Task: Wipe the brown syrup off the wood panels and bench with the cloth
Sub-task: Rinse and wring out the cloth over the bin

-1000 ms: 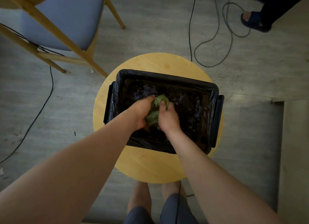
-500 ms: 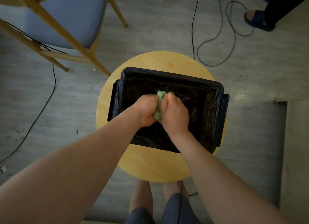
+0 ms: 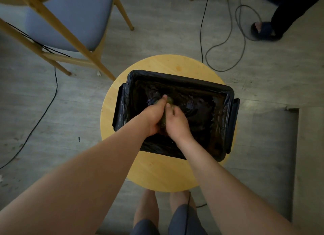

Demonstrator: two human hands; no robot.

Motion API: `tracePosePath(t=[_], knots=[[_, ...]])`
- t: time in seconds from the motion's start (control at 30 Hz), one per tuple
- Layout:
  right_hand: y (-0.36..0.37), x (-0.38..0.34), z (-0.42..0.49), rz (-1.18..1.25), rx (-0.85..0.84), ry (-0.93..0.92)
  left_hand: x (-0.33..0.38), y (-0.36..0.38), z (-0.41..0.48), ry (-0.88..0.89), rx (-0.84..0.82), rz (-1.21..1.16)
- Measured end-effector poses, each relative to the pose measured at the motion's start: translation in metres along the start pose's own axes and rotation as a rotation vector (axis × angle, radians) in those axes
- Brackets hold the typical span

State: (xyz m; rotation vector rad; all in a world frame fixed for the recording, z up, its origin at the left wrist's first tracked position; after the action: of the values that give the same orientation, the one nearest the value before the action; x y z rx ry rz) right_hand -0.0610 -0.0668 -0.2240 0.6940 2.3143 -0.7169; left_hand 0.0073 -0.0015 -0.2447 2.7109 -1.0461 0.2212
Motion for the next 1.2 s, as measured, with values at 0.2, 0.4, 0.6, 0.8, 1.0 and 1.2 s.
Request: tracePosePath(t=[0.2,0.4,0.6,0.8,1.0,1.2], knots=[[-0.002,-0.057,-0.040,-0.038,0.056,-0.442,0.014,-0.003,-0.013,0.051,-0.006,-0.001],[-0.018,-0.043,-0.006,-0.509,0.172,-0.515,0.029,0.006,-0.019,0.119,0.026,-0.059],[-0.057,-0.007,0.004,-0.230,-0.060,-0.182,0.057,-0.038,-0.015,0.221,0.314,0.390],[-0.083,0.011,0.014,-0.499,-0.141,-0.030,0.067,-0.032,-0.019,0.385,0.298,0.502],[-0.087,0.009,0.019,-0.776,-0.197,0.061,0.077,-0.028,-0.029,0.432,0.398,0.443],[-0.106,-0.004,0.011,-0.536,0.159,0.021,0.047,-0.033,-0.013,0.154,0.303,0.328]])
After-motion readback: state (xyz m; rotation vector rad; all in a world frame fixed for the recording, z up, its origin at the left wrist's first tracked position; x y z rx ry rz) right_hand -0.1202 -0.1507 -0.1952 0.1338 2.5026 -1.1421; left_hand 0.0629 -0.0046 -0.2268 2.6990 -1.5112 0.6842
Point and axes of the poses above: each hand's wrist, its own z-axis towards the middle knuckle, its own y-axis out of the palm, x = y × z, the point moved 10 cm from there along z, towards the middle knuckle, and after that the axes turned 2 degrees about -y, right-handed, at the moved point
